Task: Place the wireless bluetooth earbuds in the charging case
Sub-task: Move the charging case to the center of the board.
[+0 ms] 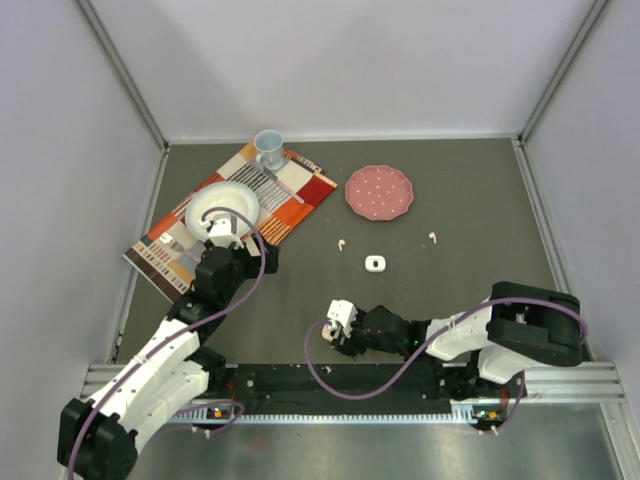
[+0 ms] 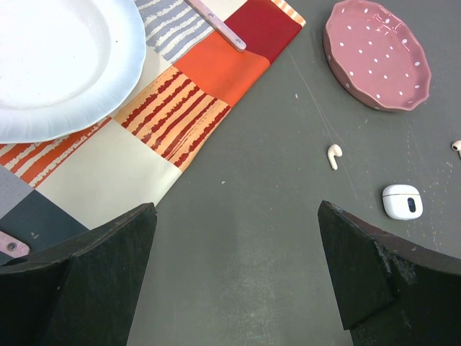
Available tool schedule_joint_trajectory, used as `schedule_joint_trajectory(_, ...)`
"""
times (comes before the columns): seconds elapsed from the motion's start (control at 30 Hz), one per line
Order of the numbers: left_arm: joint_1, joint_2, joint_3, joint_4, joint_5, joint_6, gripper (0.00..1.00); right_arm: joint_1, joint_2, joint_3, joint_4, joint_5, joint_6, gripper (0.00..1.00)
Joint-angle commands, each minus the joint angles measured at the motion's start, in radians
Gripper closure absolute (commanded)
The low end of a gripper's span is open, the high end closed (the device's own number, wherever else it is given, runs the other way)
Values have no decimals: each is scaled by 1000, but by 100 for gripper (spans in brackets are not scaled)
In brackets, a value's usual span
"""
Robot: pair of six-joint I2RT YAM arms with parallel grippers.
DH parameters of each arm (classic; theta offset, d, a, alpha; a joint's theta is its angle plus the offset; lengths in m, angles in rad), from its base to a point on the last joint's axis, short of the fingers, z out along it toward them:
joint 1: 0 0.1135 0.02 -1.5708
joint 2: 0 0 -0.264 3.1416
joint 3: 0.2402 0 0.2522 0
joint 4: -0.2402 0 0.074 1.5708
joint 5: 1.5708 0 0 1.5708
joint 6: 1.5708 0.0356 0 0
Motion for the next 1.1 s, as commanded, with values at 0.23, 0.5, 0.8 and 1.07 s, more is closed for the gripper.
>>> schedule_joint_trajectory(0.23, 8, -7, -8, 68, 20, -1, 1, -43, -20, -7, -66, -200, -104, 39)
schedule_joint_trajectory(0.5, 8, -16, -4, 61, 19, 9, 1, -59, 41, 49, -120, -245, -135, 42)
schedule_joint_trajectory(0.8, 11, -22, -4, 59, 14, 15, 1, -59, 23, 72, -210, -106, -106, 51)
schedule_joint_trajectory(1.07, 11, -10, 2, 61, 25, 12, 1, -60, 64, 111, -218, 222, 102, 54)
